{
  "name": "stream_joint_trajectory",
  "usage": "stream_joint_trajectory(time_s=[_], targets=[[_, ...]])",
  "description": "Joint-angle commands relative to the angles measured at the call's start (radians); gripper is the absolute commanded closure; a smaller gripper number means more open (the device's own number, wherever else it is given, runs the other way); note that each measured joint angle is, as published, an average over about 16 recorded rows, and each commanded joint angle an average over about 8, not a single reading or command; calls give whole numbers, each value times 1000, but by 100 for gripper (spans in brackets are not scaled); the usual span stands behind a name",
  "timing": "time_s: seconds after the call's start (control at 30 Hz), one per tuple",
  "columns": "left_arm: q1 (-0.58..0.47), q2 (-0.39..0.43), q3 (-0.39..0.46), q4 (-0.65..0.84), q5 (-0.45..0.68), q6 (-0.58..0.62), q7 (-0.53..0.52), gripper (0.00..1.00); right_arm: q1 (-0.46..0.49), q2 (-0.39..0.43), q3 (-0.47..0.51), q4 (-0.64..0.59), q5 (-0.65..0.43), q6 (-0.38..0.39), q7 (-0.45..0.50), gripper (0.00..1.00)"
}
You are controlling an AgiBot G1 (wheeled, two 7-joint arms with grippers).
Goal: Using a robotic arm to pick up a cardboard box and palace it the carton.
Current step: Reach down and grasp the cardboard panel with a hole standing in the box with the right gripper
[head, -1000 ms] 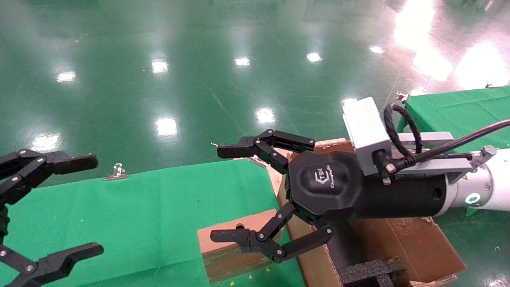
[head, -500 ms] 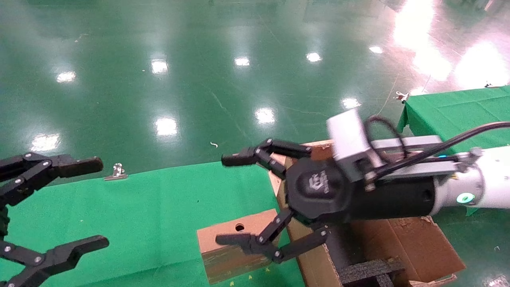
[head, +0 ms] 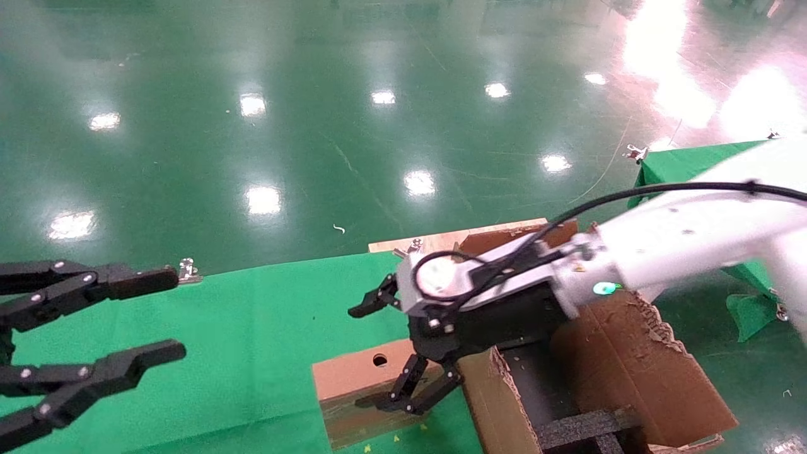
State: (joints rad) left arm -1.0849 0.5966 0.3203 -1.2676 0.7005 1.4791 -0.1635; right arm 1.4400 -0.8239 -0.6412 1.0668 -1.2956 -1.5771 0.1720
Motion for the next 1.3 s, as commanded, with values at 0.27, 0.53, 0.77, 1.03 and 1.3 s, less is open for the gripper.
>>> stream_joint_trajectory(time_s=[0.27, 0.53, 0.77, 1.03, 1.3], targets=[[0, 0, 0, 0, 0, 0, 0, 100, 134, -123, -171, -165, -142, -2, -82, 0], [0, 0, 0, 0, 0, 0, 0, 99, 225, -216, -304, -273, -238, -3, -159, 0], [0, 0, 1, 0, 0, 0, 0, 18, 268, -275, -387, -336, -278, 0, -208, 2], [0, 0, 0, 0, -1, 0, 0, 0, 280, -293, -409, -362, -283, 2, -217, 97], [0, 0, 0, 0, -1, 0, 0, 0, 276, -286, -401, -351, -280, 2, -216, 100]])
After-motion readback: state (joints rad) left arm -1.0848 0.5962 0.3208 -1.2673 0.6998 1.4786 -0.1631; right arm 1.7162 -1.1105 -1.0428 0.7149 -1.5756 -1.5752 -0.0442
